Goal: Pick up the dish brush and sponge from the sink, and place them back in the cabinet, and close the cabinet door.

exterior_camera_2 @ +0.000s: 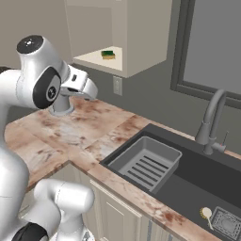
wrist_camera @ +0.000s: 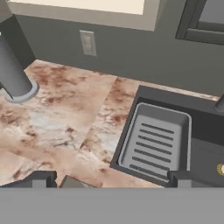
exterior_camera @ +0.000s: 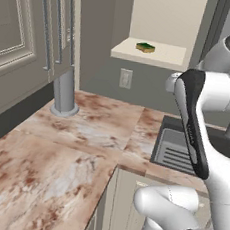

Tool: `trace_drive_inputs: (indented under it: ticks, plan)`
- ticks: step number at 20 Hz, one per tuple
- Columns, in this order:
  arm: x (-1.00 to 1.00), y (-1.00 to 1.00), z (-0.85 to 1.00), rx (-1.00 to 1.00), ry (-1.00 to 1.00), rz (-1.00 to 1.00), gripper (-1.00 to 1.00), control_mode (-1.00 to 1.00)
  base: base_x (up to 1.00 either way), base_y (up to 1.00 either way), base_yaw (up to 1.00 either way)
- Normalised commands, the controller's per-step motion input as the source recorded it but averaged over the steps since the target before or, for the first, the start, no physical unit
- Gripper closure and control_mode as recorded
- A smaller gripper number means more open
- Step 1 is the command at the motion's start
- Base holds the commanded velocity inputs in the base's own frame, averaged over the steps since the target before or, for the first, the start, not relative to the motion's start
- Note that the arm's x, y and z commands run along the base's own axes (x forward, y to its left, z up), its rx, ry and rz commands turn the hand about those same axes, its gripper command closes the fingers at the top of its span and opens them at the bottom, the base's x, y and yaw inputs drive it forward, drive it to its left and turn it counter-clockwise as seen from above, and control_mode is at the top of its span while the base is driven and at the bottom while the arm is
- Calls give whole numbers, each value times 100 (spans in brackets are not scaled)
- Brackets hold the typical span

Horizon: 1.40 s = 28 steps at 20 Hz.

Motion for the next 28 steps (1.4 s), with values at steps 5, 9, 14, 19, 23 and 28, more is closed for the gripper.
trace_drive_inputs:
  ticks: [5,9,14,19,23,28]
  plan:
    - [-30,0,-9,1,4,4,-100,-100,0,0,0]
    - [-15,0,-7,0,1,2,-100,-100,0,0,0]
    - [-11,0,-9,0,1,2,-100,-100,0,0,0]
    - [-19,0,-17,0,0,0,-100,-100,0,0,0]
    - [-19,0,-20,0,0,0,-100,-100,0,0,0]
    - [-12,0,-12,0,0,0,-100,-100,0,0,0]
